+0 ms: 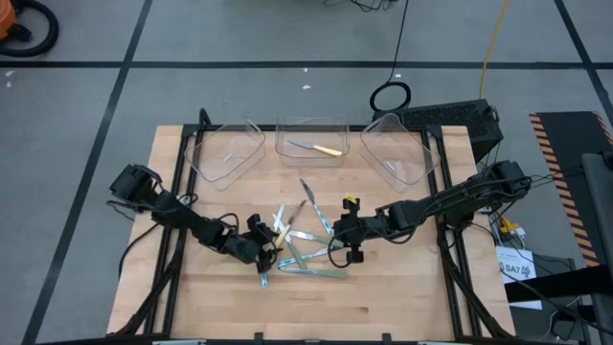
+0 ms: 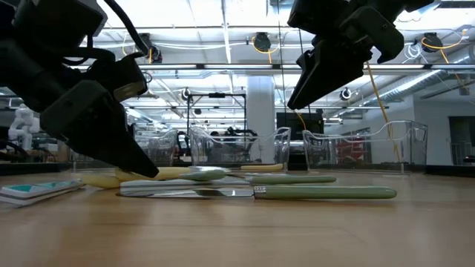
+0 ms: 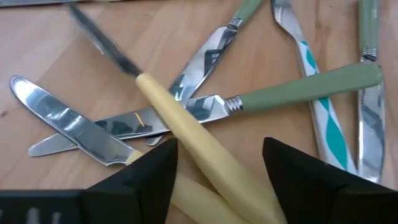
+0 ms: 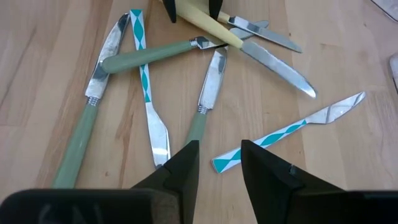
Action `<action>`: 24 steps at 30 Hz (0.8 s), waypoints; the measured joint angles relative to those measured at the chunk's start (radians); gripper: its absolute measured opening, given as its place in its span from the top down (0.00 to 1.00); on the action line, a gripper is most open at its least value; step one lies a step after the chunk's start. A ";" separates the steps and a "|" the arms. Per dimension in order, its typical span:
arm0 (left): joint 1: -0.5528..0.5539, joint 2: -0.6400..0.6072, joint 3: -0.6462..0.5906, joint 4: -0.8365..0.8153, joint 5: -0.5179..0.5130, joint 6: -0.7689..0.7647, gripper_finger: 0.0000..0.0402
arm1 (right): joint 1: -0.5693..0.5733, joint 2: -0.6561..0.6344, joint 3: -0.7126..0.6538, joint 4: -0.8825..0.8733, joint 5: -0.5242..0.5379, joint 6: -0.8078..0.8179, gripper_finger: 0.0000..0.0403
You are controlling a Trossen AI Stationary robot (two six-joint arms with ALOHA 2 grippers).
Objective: Sort silverware by color (type)
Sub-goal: Put the right yellow table knife into the center transparent bin
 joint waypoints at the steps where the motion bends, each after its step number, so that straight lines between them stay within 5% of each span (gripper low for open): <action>1: 0.002 0.000 0.000 -0.007 0.000 0.000 0.44 | 0.000 0.000 0.000 0.000 0.000 0.000 0.72; 15: 0.004 0.002 -0.001 -0.064 0.016 0.080 0.85 | 0.000 0.000 0.000 0.000 0.000 0.012 0.72; 24: 0.004 -0.008 0.001 -0.028 0.017 0.101 0.86 | 0.000 0.000 0.001 -0.002 0.000 0.018 0.72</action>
